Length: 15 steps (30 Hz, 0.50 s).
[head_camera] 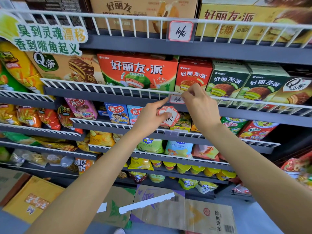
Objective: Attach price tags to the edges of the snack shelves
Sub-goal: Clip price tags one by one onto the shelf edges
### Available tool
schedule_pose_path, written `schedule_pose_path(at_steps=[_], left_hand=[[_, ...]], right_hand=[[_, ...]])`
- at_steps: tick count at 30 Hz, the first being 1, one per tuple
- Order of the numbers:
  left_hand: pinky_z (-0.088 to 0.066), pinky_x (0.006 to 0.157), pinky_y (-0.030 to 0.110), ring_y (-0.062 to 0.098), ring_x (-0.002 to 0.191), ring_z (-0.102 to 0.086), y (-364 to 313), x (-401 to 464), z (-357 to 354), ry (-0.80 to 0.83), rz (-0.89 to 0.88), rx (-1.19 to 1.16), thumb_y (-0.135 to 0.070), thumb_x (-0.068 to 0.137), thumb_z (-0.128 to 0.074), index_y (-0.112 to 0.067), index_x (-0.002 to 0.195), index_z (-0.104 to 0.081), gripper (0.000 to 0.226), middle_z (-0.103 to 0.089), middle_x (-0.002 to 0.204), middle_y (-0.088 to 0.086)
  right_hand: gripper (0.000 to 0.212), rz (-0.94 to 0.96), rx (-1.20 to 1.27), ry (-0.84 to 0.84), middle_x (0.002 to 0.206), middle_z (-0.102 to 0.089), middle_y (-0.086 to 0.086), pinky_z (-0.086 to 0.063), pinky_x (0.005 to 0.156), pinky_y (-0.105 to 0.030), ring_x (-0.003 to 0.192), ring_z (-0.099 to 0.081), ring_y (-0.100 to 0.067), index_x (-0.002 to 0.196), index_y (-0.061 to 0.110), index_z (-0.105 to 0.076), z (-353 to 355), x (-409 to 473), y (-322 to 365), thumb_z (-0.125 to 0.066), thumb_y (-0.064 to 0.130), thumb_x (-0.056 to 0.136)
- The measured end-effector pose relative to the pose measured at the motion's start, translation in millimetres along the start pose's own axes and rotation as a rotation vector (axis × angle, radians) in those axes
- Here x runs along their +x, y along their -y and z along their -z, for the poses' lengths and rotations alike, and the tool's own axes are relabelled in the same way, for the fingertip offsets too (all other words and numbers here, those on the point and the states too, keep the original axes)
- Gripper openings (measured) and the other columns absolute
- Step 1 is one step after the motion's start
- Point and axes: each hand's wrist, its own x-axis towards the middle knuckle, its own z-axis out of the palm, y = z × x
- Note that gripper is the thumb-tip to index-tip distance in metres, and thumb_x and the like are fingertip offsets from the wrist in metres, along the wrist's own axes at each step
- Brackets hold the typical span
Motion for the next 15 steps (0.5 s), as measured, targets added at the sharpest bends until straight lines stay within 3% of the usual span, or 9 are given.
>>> schedule_pose_path(at_steps=[7,8,10,15], left_hand=[[-0.032,0.064,0.028,0.018,0.061,-0.040,-4,4,3,0.025,0.036,-0.056,-0.020,0.089,-0.061,-0.026,0.137,-0.046,0.050,-0.043,0.059,0.002],[-0.042,0.068,0.028,0.020,0.064,-0.050,-5,6,4,0.026,0.038,-0.078,-0.018,0.089,-0.061,-0.023,0.135,-0.049,0.048,-0.055,0.064,0.003],[-0.052,0.085,0.040,0.028,0.088,-0.066,-8,9,7,0.023,0.051,-0.106,-0.017,0.089,-0.061,-0.019,0.133,-0.052,0.045,-0.070,0.097,0.008],[-0.049,0.096,0.045,0.023,0.106,-0.064,-13,10,6,0.044,0.082,-0.135,-0.017,0.089,-0.061,-0.015,0.137,-0.046,0.050,-0.064,0.122,0.007]], right_hand=[[0.027,0.012,0.006,0.029,0.080,-0.055,-0.011,-0.027,0.037,-0.020,0.059,-0.053,-0.027,0.073,0.001,-0.063,-5,-1,-2,-0.079,-0.011,0.055],[0.026,0.018,0.016,0.043,0.081,-0.055,-0.011,-0.030,0.035,-0.020,0.060,-0.054,-0.027,0.074,0.001,-0.064,-5,-2,-4,-0.079,-0.010,0.057],[0.023,0.035,0.031,0.067,0.084,-0.055,-0.012,-0.037,0.033,-0.023,0.063,-0.056,-0.028,0.080,0.002,-0.065,-5,-4,-7,-0.078,-0.007,0.062],[0.027,0.094,0.005,0.081,0.083,-0.056,-0.012,-0.037,0.033,-0.023,0.068,-0.059,-0.028,0.093,0.004,-0.068,2,-13,-11,-0.079,0.008,0.069]])
